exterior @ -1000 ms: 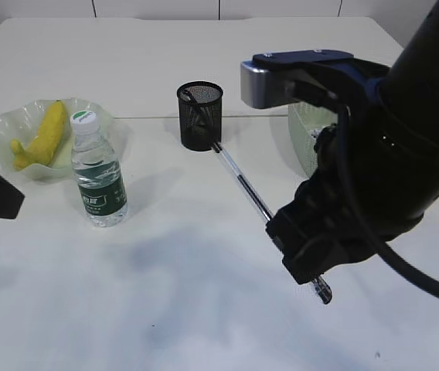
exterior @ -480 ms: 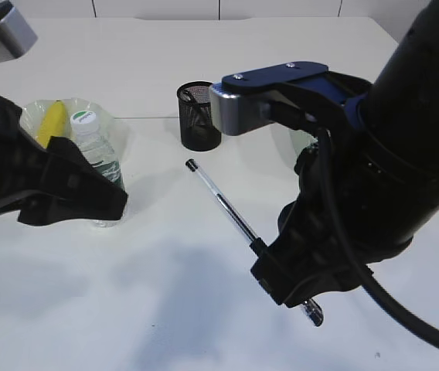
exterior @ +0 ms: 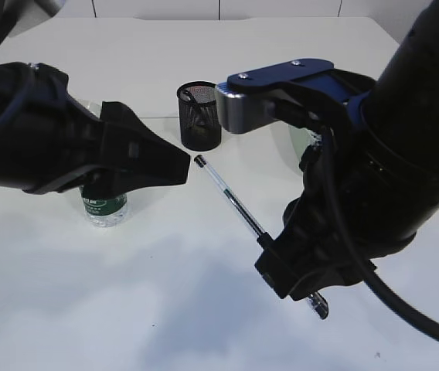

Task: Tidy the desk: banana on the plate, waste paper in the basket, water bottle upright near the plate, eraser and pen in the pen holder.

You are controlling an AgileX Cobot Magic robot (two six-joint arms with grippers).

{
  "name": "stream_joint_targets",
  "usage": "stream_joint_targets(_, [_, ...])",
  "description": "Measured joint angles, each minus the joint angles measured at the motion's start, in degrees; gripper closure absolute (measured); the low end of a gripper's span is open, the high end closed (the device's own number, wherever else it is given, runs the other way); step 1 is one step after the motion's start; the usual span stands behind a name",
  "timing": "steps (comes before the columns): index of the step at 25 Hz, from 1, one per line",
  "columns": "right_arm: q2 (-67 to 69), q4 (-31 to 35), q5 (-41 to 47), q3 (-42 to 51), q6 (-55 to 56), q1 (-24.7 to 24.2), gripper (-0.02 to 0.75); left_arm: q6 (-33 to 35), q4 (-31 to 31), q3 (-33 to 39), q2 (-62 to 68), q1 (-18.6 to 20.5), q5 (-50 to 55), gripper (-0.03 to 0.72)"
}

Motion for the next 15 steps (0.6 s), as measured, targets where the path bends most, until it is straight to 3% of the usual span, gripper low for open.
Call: stream_joint_targets(15, [0.0, -0.51, 0.1, -4.28, 0.88, 0.0, 0.674, -0.04, -15.08, 0.1, 5.65, 0.0, -11.04, 0.319])
